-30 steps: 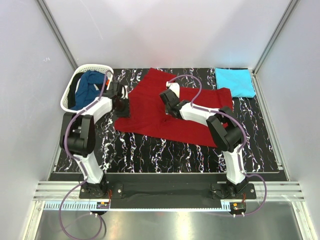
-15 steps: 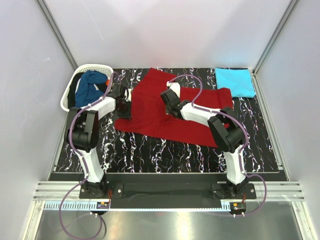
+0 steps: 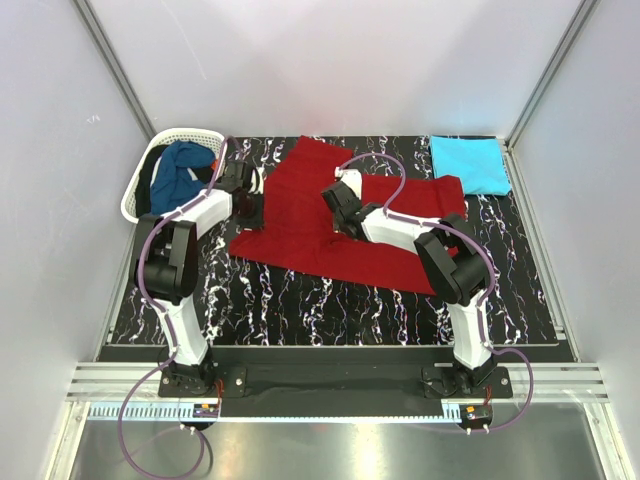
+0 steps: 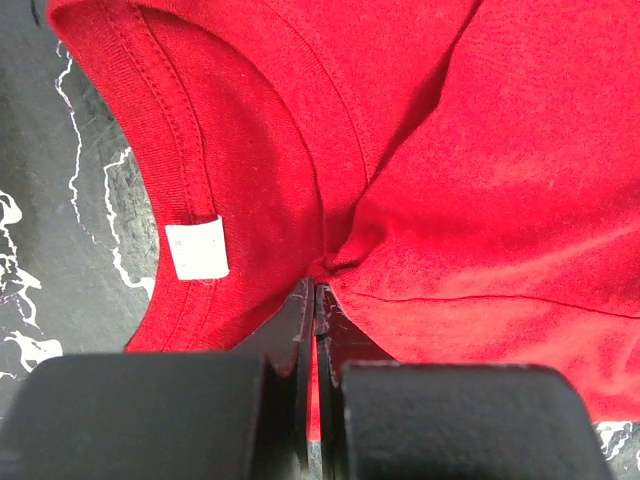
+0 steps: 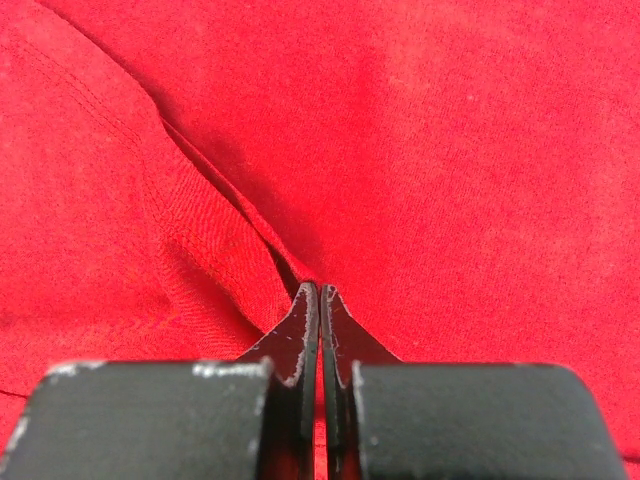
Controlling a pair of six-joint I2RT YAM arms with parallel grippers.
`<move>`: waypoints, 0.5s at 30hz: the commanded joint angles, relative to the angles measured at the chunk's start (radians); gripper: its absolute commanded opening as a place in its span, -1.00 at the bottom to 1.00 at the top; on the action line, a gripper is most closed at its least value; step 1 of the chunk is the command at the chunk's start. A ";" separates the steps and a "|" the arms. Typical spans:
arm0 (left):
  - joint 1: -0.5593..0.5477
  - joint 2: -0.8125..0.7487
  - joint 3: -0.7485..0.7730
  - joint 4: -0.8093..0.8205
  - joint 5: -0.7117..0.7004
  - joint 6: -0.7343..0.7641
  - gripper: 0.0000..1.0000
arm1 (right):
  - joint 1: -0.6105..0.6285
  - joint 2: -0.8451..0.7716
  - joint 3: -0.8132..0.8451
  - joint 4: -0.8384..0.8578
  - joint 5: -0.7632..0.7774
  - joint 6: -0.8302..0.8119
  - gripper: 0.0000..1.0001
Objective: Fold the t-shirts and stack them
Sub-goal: Fold the tshirt
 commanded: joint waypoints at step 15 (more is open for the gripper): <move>-0.023 -0.023 0.128 -0.035 -0.179 -0.062 -0.39 | -0.013 -0.153 0.001 -0.095 0.117 0.173 -0.30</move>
